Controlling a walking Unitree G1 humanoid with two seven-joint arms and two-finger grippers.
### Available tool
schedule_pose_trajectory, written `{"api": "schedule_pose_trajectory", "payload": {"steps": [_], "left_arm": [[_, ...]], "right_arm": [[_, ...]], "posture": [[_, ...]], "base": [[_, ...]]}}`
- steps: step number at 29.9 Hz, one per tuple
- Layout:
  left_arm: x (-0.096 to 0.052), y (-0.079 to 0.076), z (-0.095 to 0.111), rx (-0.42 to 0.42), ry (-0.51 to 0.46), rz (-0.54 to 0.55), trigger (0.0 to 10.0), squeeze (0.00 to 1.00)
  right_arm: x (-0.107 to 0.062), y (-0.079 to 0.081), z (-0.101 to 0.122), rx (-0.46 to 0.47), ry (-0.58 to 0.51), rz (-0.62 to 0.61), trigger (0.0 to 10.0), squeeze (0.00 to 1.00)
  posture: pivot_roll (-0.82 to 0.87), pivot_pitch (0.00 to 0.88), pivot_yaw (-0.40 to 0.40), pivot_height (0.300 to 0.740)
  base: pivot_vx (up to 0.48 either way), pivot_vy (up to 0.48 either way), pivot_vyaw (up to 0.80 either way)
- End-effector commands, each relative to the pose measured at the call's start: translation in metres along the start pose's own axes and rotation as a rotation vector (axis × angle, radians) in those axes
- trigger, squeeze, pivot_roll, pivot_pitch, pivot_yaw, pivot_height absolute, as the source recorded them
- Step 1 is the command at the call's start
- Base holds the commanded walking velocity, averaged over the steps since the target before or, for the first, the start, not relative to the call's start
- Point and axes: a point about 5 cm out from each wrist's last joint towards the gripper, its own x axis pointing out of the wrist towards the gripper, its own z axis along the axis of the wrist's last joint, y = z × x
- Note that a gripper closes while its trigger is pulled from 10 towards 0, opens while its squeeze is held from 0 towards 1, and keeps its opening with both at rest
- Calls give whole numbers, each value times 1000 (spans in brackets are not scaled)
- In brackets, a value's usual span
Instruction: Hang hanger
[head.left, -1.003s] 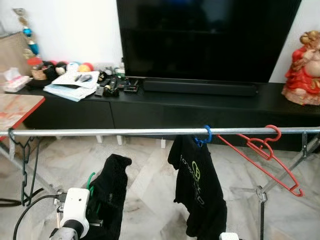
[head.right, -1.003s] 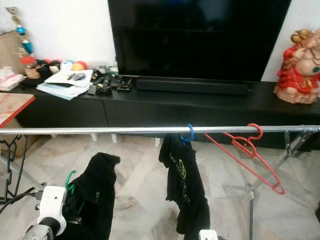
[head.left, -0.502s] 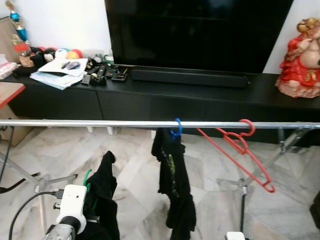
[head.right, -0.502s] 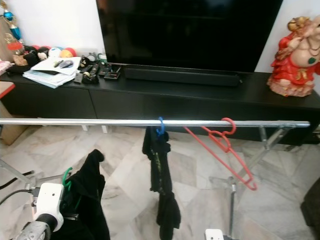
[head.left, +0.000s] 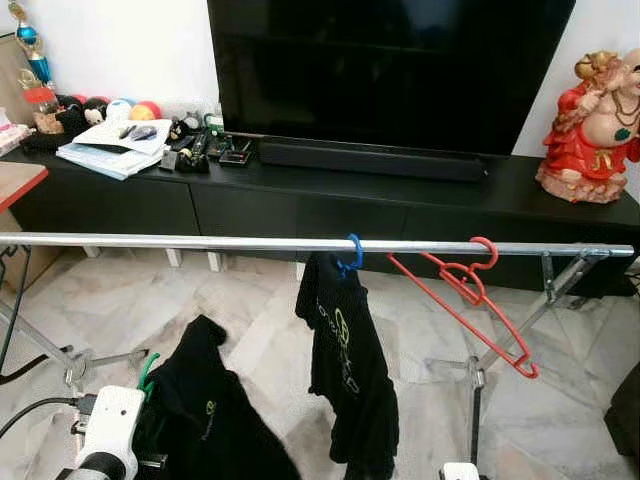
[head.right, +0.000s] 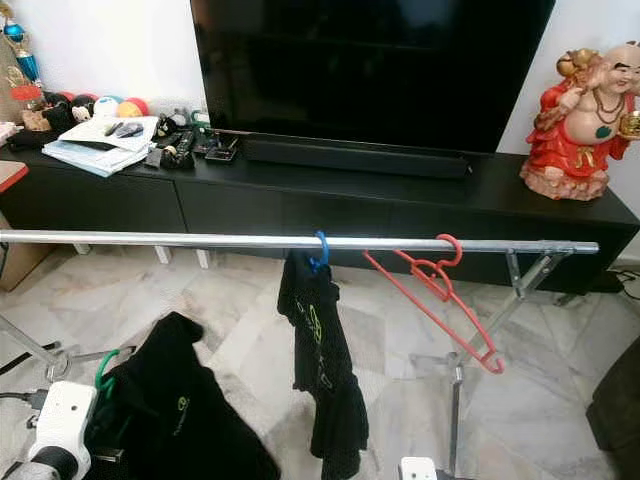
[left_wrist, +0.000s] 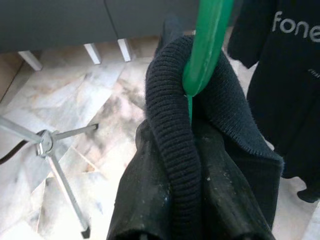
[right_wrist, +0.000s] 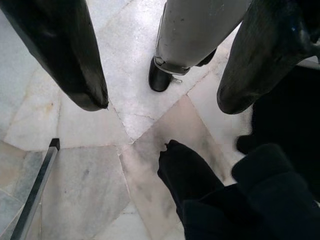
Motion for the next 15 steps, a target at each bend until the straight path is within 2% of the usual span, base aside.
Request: {"api": "schedule_pose_trajectory", "payload": {"steps": [1,4,15], "left_arm": [[0,5,14,26,-71,6,10000,0],[0,5,15,24,-76,4,10000,0],[0,5,15,23,-75,-5,10000,0]], "right_arm": [[0,-3,2,1,-2,-7,10000,0],[0,-3,1,2,-1,-7,10000,0],[0,-1,1,1,1,-3,10000,0]], "posture": [[59,57,-25,740],[60,56,-26,740],[59,52,-21,740]], "base": [[0,0,0],[170,0,0],[316,0,0]]}}
